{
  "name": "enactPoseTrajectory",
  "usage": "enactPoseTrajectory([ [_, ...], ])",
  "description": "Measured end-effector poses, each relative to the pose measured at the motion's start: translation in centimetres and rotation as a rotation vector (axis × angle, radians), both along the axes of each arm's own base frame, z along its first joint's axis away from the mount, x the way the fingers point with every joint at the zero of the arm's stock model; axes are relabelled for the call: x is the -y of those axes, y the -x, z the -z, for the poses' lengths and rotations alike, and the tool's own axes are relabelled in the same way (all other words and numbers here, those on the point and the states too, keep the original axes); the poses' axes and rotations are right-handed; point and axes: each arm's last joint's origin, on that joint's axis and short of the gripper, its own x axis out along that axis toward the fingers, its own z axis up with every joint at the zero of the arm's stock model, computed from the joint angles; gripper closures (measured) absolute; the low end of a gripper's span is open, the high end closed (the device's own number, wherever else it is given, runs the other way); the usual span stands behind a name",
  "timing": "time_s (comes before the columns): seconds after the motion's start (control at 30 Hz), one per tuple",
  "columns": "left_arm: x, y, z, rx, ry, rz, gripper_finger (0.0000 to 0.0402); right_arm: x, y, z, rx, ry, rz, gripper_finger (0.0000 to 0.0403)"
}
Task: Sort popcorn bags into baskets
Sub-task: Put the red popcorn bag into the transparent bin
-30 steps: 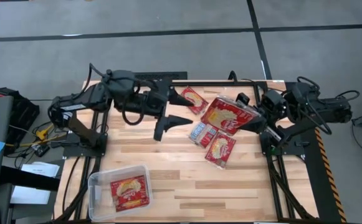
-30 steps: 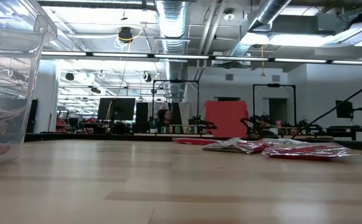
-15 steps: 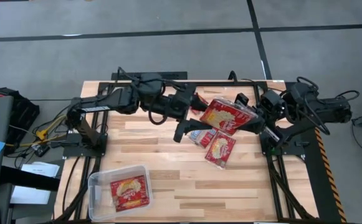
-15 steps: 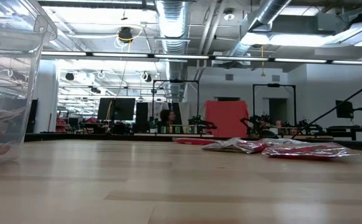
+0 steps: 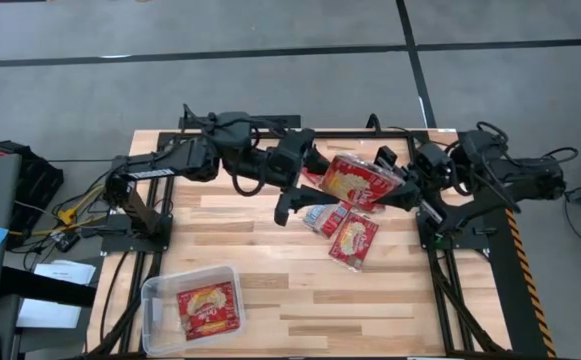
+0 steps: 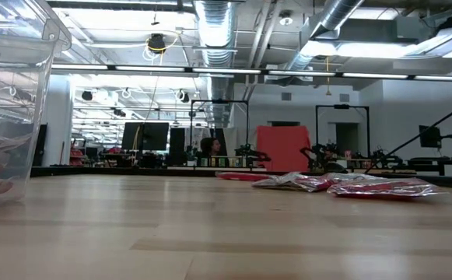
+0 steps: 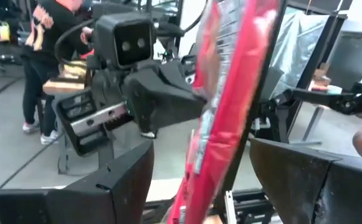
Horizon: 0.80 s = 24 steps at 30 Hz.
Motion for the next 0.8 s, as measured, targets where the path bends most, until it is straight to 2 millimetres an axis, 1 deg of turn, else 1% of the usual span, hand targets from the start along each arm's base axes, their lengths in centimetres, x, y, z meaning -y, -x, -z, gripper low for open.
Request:
enactPoseTrajectory([
  [0.17, 0.0, 0.1, -0.2, 0.008, 0.005, 0.015, 0.0149, 0.1, -0.2, 0.1, -0.008, 0.003, 0.001, 0.0385],
  [0.37, -0.1, -0.4, 0.4, -0.014, 0.007, 0.031, 0.0149, 0.0, -1.0, 0.8, -0.06, 0.012, -0.001, 0.0392],
  [0.47, -0.4, -0.7, 0.6, -0.024, 0.005, 0.047, 0.0166, -0.1, -1.2, 0.9, -0.068, 0.013, 0.0, 0.0392],
  [0.53, -0.5, -0.9, 0.8, -0.028, 0.008, 0.049, 0.0192, -0.1, -1.2, 0.9, -0.07, 0.013, 0.0, 0.0388],
  [0.6, -0.7, -1.0, 0.9, -0.035, 0.011, 0.051, 0.0228, 0.0, -1.2, 0.9, -0.076, 0.013, 0.006, 0.0384],
  [0.8, -1.3, -0.9, 0.9, -0.031, 0.003, 0.039, 0.0364, 0.5, -1.3, 1.0, -0.081, 0.012, 0.033, 0.0379],
])
